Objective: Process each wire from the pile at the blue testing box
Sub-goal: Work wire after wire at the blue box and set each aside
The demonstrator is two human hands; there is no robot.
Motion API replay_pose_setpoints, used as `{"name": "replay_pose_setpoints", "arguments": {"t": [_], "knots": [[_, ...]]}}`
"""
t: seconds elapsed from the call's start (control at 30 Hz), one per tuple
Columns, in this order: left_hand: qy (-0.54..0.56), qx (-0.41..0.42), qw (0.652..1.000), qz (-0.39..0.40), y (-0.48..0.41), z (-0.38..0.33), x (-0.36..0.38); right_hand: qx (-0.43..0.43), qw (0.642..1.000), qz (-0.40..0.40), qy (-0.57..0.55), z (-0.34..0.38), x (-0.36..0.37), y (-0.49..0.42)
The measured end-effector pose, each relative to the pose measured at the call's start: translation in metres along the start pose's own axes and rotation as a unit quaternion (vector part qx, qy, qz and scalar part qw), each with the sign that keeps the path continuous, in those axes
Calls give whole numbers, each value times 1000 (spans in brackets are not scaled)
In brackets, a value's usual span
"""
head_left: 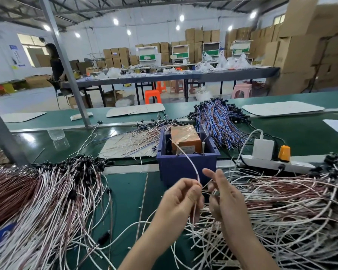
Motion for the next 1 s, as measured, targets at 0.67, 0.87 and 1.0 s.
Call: {"name": "replay_pose_setpoints", "arguments": {"t": [0.67, 0.87, 1.0], "knots": [[-47, 8, 929, -367, -52, 11, -28, -44, 990, -131, 9, -14, 28, -18], [-124, 43, 932, -339, -54, 17, -29, -73, 988, -136, 23, -13, 28, -16], [-140, 40, 936, -320, -57, 17, -27, -76, 987, -136, 42, -16, 26, -16]]}}
Point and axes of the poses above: each hand's wrist, its own y-axis away from the middle knuckle, its own x-axis out of the palm, z = x × y, the point moved 3 cm from there along -y, towards the middle knuckle, and after that the axes turned 7 degrees about x, right-handed, at the moved point
